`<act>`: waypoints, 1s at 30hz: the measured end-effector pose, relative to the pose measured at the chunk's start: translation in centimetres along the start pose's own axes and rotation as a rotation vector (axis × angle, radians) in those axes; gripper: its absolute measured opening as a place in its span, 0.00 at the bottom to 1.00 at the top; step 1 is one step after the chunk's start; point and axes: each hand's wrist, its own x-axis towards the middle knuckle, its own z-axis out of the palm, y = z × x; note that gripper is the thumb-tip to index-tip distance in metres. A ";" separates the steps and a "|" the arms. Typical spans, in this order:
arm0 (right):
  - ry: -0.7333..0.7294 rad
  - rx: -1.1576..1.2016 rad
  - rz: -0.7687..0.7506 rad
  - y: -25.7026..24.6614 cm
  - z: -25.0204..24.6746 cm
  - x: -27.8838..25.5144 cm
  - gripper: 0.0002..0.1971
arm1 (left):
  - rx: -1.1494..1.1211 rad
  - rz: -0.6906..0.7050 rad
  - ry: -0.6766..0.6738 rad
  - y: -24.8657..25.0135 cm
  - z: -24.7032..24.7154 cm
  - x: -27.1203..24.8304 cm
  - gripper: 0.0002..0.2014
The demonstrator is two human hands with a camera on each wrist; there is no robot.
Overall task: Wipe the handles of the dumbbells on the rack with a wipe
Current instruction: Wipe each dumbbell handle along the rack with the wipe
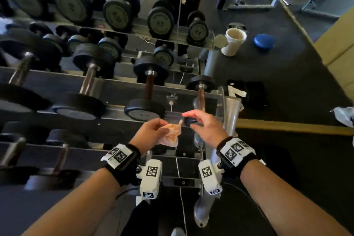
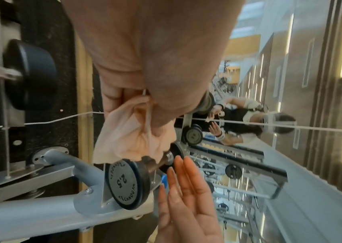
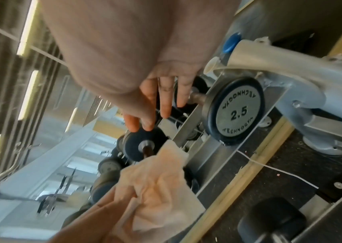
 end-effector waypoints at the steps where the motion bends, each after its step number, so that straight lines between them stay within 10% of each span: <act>1: -0.063 -0.024 -0.013 -0.3 0.5 -0.6 0.21 | -0.054 -0.032 0.014 -0.8 0.0 -1.0 0.05; 10: -0.331 -0.040 0.112 0.7 7.4 -4.5 0.20 | -0.231 -0.138 0.175 -6.6 -0.7 -8.8 0.06; 19: -0.488 0.453 0.504 1.0 14.2 -4.0 0.19 | -0.329 -0.229 0.250 -11.8 -3.4 -10.1 0.10; 30: -0.376 0.178 0.524 8.8 20.8 1.1 0.03 | -0.176 -0.228 0.478 -22.2 -5.4 -5.3 0.23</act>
